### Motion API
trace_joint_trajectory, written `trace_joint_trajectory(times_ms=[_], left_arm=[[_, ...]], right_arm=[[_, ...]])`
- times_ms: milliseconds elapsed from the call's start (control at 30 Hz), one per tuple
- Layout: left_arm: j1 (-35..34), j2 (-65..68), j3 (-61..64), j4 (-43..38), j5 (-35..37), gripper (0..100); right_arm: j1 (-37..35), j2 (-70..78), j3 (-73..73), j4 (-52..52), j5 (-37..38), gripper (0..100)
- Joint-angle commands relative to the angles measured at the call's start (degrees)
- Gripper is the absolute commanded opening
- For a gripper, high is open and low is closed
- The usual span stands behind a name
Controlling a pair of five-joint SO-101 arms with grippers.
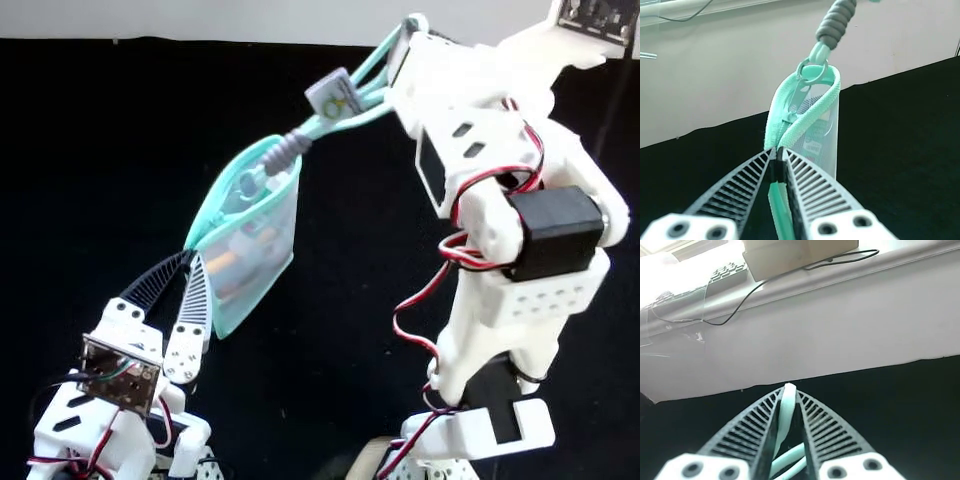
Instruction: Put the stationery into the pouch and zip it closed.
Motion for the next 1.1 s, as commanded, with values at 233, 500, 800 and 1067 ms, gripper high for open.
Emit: trace_joint_trajectory(times_ms=[233, 500, 800, 1067], left_arm=[[-0.04, 0.04, 0.75, 4.04, -0.26, 1], [-0.04, 0.04, 0.66, 7.30, -0.26, 1], [-0.04, 0.04, 0.66, 7.30, -0.26, 1], [-0.04, 0.04, 0.75, 7.30, -0.26, 1]], right_arm=[[4.53, 0.04, -1.10, -2.33, 1.23, 0.6], [14.29, 9.71, -1.71, -6.90, 4.48, 0.6], [22.11, 20.44, -1.71, -18.33, 4.48, 0.6], [25.10, 25.89, -1.71, -20.62, 4.48, 0.6]])
